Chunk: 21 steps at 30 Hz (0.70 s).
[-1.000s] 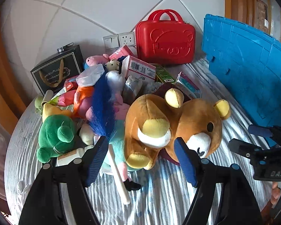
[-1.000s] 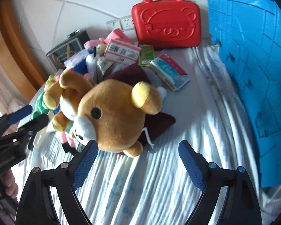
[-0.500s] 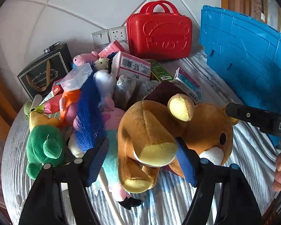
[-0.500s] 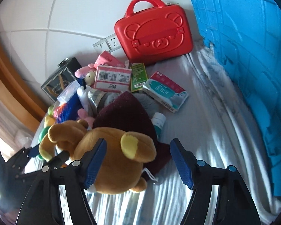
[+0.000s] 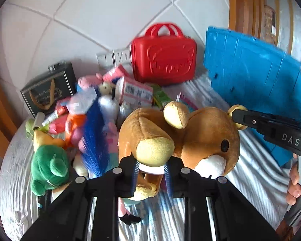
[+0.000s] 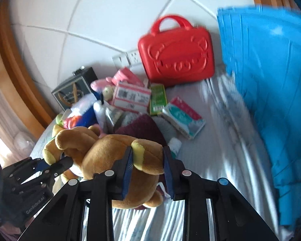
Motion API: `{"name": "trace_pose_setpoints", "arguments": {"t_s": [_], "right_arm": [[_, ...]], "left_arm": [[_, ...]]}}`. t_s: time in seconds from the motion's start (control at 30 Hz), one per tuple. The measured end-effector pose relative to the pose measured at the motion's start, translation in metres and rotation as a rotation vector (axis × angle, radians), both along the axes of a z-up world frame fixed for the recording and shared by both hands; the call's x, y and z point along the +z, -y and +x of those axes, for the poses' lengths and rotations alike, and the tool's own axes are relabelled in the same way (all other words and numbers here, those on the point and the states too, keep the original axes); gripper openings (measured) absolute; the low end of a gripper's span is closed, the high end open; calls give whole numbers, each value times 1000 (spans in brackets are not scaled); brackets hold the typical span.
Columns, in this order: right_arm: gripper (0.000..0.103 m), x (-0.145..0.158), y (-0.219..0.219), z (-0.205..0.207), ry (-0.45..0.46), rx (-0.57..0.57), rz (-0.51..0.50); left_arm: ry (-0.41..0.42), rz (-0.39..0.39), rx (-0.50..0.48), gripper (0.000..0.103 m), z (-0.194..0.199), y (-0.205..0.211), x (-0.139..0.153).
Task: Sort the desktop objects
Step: 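Carry the teddy bear with both grippers over the blue crate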
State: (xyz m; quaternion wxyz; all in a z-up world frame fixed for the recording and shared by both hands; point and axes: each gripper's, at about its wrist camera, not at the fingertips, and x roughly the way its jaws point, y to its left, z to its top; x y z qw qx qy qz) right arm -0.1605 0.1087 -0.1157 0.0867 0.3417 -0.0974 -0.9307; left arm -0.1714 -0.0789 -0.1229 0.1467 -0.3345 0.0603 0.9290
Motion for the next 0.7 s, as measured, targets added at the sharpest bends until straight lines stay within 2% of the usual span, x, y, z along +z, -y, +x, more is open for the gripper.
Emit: {"name": "trace_pose_setpoints", "arguments": {"t_s": [0.2,0.33,0.53,0.7], "right_arm": [[28,85,-7,44,-201,-32,111],[28,140,-35,73,-329,-58,156],[28,208,-111,128,-499,-66,230],[28,245,-202,172,-589,-103,309]], "left_arm": [[-170,106,-15,22,30,-14,68],[-269,173,-24,22,52,-43,112],[-424,258,-16,22,96,-130,170],[-476,322,-49,22,122,-229,197]]}}
